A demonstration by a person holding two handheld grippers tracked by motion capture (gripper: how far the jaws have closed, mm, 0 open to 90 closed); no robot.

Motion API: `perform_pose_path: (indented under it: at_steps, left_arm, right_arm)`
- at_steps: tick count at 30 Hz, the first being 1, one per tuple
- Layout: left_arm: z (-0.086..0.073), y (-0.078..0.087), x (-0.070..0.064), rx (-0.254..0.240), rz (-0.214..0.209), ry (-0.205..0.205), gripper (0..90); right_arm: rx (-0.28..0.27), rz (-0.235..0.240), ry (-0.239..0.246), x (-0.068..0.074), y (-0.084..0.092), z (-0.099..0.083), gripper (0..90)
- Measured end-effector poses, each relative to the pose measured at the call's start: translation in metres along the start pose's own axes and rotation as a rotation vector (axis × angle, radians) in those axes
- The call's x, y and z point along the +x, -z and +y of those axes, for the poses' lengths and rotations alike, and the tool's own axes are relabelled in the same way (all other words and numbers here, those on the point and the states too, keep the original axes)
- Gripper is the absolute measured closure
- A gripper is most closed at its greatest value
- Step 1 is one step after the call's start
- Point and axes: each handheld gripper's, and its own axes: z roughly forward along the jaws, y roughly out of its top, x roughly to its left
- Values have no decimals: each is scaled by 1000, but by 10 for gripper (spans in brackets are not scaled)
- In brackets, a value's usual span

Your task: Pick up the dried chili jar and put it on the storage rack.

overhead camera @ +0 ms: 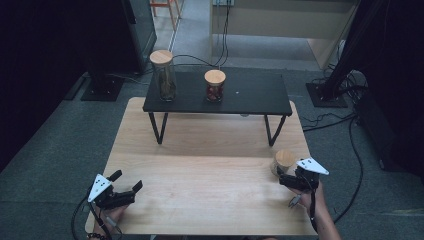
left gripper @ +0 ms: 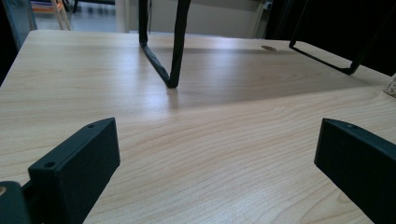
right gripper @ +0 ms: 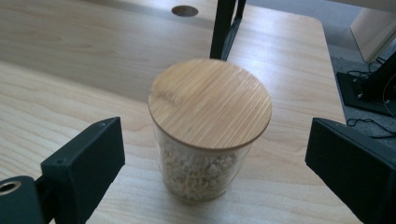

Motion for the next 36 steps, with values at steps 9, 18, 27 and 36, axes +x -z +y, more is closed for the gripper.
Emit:
perform_pose_path:
  at_steps: [9, 18, 27, 36]
  left_arm:
    - [0, 0, -1, 3, 2, -2, 2]
    - [1, 0, -1, 4, 2, -3, 2]
    - [1, -1, -2, 8, 1, -9, 2]
    - [0, 0, -1, 4, 1, -7, 2]
  right_arm:
    - [19, 3, -1, 3, -8, -8, 44]
    - [38, 7, -2, 4, -15, -15, 41]
    - [53, 4, -7, 4, -20, -20, 41]
    - [53, 6, -8, 4, -20, -19, 38]
